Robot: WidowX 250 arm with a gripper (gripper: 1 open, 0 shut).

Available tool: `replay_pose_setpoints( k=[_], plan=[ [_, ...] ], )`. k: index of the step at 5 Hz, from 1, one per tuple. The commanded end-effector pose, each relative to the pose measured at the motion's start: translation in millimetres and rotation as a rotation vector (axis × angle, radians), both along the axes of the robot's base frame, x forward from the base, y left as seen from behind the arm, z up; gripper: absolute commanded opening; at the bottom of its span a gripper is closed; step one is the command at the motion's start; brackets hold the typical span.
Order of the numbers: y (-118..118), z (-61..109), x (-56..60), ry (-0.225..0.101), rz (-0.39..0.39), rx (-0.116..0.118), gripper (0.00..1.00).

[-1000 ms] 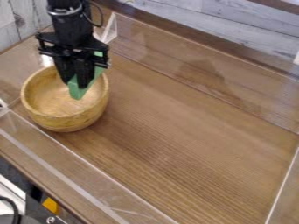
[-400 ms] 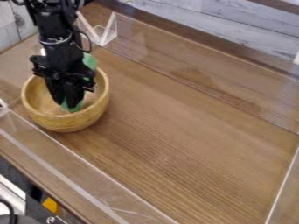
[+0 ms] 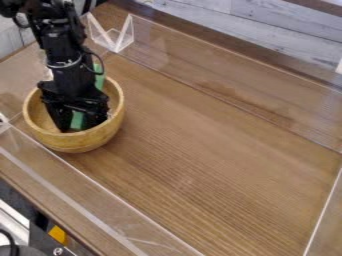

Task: Put the green block in the brown bowl

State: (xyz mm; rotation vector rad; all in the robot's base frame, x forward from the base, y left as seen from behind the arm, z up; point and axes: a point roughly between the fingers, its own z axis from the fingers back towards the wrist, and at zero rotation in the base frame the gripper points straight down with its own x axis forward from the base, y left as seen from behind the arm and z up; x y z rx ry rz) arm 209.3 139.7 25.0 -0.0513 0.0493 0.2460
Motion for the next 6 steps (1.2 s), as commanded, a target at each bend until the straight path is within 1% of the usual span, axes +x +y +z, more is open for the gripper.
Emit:
replay_pose_setpoints(
  k=[1,3,5,6],
  plan=[
    [14,-1.4,3.7,-0.02,0.084,0.006,1.0],
    [-9,13.0,24.8,-0.03,0.1,-0.022,1.0],
    [-6,26.4,34.4,-0.047,0.155,-0.051,1.0],
    [-20,28.4,41.0,-0.059,0.231,-0.069,1.0]
  ],
)
